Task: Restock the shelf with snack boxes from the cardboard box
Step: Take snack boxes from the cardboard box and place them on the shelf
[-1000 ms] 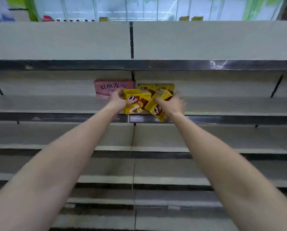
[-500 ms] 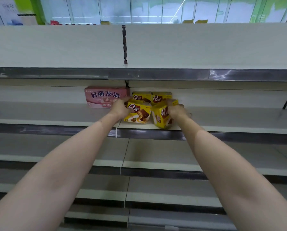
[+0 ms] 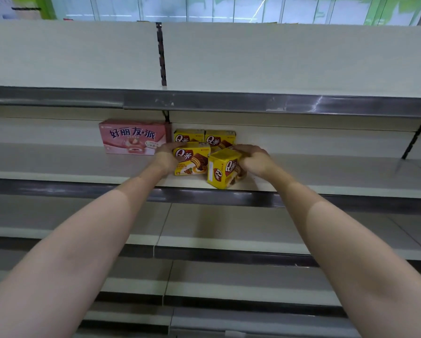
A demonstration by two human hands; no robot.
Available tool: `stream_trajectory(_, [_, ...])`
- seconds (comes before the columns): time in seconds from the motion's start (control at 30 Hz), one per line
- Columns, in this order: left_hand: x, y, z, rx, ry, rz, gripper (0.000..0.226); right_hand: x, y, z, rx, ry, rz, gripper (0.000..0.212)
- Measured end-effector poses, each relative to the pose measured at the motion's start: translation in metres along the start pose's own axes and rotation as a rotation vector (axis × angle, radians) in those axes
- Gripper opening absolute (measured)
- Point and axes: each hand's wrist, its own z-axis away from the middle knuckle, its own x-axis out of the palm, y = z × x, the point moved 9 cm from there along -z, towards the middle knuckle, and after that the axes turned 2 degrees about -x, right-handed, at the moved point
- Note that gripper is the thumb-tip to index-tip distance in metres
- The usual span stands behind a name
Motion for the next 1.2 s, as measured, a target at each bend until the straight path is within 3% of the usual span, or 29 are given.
stream_trajectory(0.13, [0.003, 0.000, -0.004, 0.002, 0.028, -0.007, 0.050, 0.015, 0.007, -0.007, -0.152, -0.106, 0.186, 0.093])
stream_trajectory(0.23, [0.006, 0.000, -0.001, 0.042, 0.066, -0.060, 0.049, 0.022, 0.011, -0.010, -0.221, -0.148, 0.154, 0.104])
stream_trajectory(0.47, [0.008, 0.014, -0.008, 0.217, 0.118, -0.385, 0.057, 0.014, 0.006, -0.022, -0.208, 0.018, 0.353, 0.090])
stream_trajectory(0.63, [0.021, 0.021, -0.011, 0.301, 0.088, -0.479, 0.058, 0.009, 0.016, -0.032, -0.076, 0.105, 0.502, 0.079])
stream_trajectory(0.8, [0.019, 0.019, -0.014, 0.269, 0.068, -0.480, 0.063, 0.014, 0.016, -0.045, -0.019, 0.167, 0.529, 0.073])
stream_trajectory(1.0, [0.016, 0.011, -0.032, 0.244, 0.086, -0.570, 0.069, 0.032, 0.016, -0.062, -0.050, 0.151, 0.556, 0.078])
stream_trajectory(1.2, [0.016, 0.006, -0.045, 0.342, 0.104, -0.556, 0.066, 0.050, 0.005, -0.075, -0.079, 0.151, 0.587, 0.086])
